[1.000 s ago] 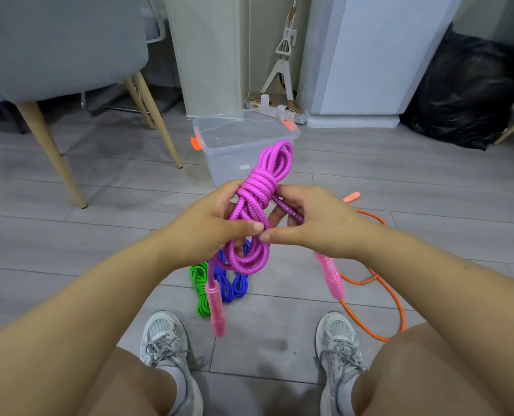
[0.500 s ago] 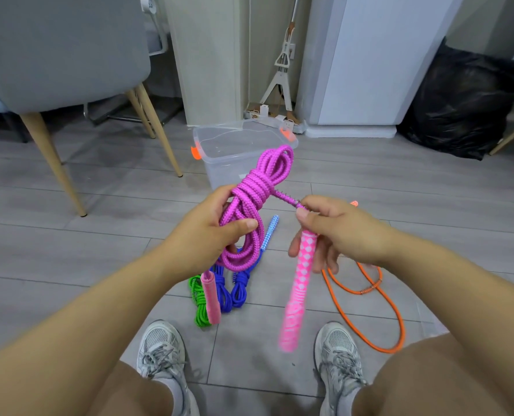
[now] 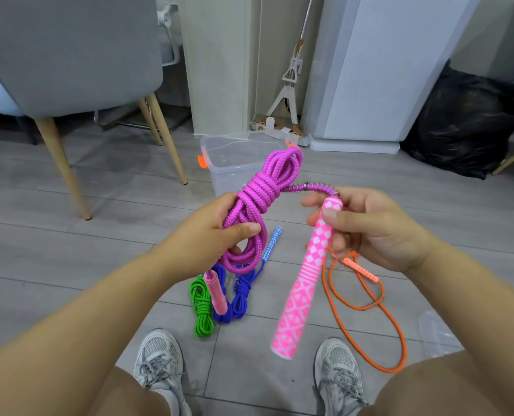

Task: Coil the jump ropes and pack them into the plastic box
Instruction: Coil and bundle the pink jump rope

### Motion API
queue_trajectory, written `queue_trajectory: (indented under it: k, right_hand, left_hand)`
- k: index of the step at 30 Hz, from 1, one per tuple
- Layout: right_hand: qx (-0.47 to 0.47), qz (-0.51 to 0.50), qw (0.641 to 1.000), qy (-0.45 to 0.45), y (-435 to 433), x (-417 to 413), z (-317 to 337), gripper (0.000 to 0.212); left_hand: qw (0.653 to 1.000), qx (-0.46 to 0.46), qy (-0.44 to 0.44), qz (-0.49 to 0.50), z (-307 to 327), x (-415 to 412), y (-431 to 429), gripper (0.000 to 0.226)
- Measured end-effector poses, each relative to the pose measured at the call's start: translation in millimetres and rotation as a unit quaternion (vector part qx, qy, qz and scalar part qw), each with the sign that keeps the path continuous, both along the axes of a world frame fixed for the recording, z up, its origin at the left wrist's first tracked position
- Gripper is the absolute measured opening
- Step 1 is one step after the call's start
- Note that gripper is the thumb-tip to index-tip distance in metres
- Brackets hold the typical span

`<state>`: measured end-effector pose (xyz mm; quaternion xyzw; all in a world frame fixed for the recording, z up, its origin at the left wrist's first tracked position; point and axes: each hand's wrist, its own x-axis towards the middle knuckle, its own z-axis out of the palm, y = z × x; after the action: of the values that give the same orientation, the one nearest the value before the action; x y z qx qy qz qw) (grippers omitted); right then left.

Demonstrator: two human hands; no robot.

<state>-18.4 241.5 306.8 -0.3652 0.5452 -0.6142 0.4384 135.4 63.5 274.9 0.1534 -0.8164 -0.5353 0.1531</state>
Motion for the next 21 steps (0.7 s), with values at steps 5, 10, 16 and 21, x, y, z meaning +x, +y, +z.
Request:
queue_trajectory:
  k: [5,10,16,21]
  right_hand:
    - [0.045,0.069,0.996,0.034,5.2,-0.2,-4.7,0.049]
    - [0.072,0.099,0.989,0.087,6.8,2.2,-5.2,0.043]
    - [-0.036,0.052,0.997,-0.033,5.4,-0.2,-3.3,0.060]
    - [-0.087,-0.067,0.994,-0.010,-6.9,8.6,2.0,0.058]
  left_hand:
    - [1.000,0.010,0.007,0.006,0.2,1.6,-2.5,0.013]
    - [0.999,-0.002,0.015,0.031,1.4,1.4,-1.8,0.011]
    - [0.999,-0.003,0.011,0.034,-2.1,-0.5,-0.2,0.013]
    - [1.000,0.024,0.010,0.010,-2.2,-7.1,8.6,0.014]
